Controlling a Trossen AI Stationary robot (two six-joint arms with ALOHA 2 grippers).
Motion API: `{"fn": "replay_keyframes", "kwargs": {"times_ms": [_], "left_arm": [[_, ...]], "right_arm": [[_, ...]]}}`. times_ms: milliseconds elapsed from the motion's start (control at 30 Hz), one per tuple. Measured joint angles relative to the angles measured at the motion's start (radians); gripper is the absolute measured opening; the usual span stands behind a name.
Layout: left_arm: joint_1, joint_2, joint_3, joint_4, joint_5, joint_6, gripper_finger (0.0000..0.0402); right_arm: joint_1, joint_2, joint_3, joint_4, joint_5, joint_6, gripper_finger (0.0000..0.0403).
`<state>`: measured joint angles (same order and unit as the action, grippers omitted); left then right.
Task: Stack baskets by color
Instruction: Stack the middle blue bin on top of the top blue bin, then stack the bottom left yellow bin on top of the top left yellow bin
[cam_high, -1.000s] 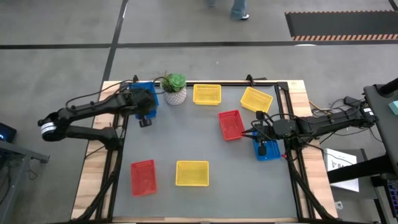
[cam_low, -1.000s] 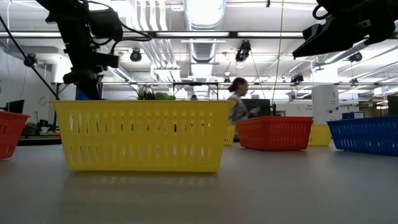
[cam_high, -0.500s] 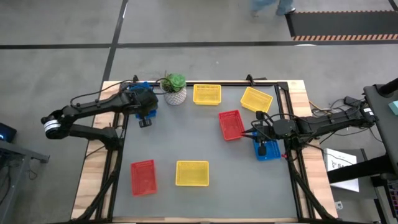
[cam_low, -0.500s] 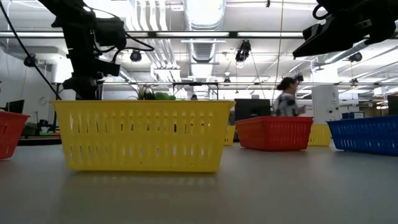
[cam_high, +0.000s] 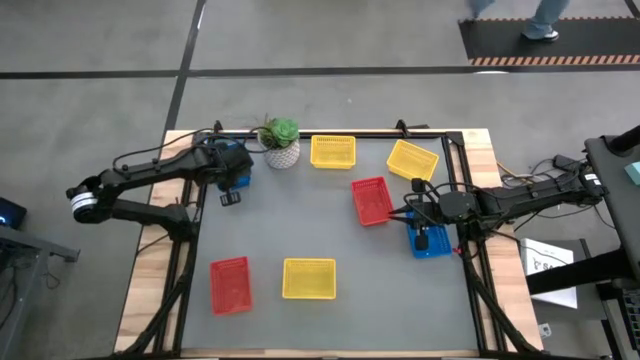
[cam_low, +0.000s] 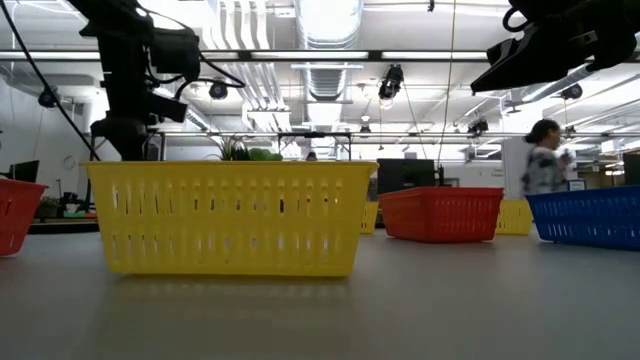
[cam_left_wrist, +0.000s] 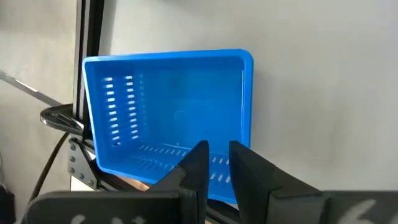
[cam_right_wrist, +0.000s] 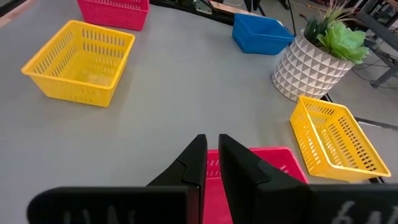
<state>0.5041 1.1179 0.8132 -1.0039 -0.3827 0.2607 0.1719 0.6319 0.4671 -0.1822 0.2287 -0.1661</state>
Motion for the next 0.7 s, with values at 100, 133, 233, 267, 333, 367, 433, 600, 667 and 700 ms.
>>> {"fn": "replay_keyframes", "kwargs": {"times_ms": [100, 133, 233, 267, 333, 367, 433, 600, 667, 700], "left_arm": [[0.000, -0.002, 0.004, 0.000, 0.000, -0.018, 0.0046], [0.000, -0.002, 0.004, 0.000, 0.000, -0.020, 0.0046], [-0.003, -0.003, 0.010, 0.001, 0.017, -0.081, 0.0046], [-0.007, -0.004, 0.013, 0.004, 0.040, -0.126, 0.0046], [-0.021, -0.011, 0.014, 0.018, 0.138, -0.224, 0.0046], [-0.034, -0.019, 0.009, 0.039, 0.199, -0.269, 0.0046], [-0.081, -0.043, -0.010, 0.120, 0.305, -0.359, 0.0046], [-0.294, -0.093, -0.101, 0.429, 0.340, -0.486, 0.0045], [-0.376, -0.103, -0.124, 0.527, 0.317, -0.508, 0.0045], [-0.412, -0.103, -0.131, 0.576, 0.306, -0.521, 0.0045]], "right_arm": [[0.000, 0.000, 0.000, 0.000, 0.000, -0.001, 0.0034], [0.000, 0.000, 0.000, 0.000, 0.000, -0.001, 0.0034], [0.000, 0.000, 0.000, 0.000, 0.000, -0.001, 0.0034], [0.000, 0.000, 0.000, 0.000, 0.000, -0.001, 0.0034], [0.000, 0.000, 0.000, 0.000, 0.000, -0.005, 0.0034], [0.000, 0.000, 0.000, 0.000, 0.000, -0.007, 0.0034], [0.000, 0.000, 0.000, 0.000, 0.000, -0.007, 0.0034], [0.000, 0.000, 0.000, 0.000, 0.000, -0.008, 0.0034], [0.000, 0.000, 0.000, 0.000, 0.000, -0.005, 0.0034], [0.000, 0.000, 0.000, 0.001, 0.000, -0.002, 0.0034]]}}
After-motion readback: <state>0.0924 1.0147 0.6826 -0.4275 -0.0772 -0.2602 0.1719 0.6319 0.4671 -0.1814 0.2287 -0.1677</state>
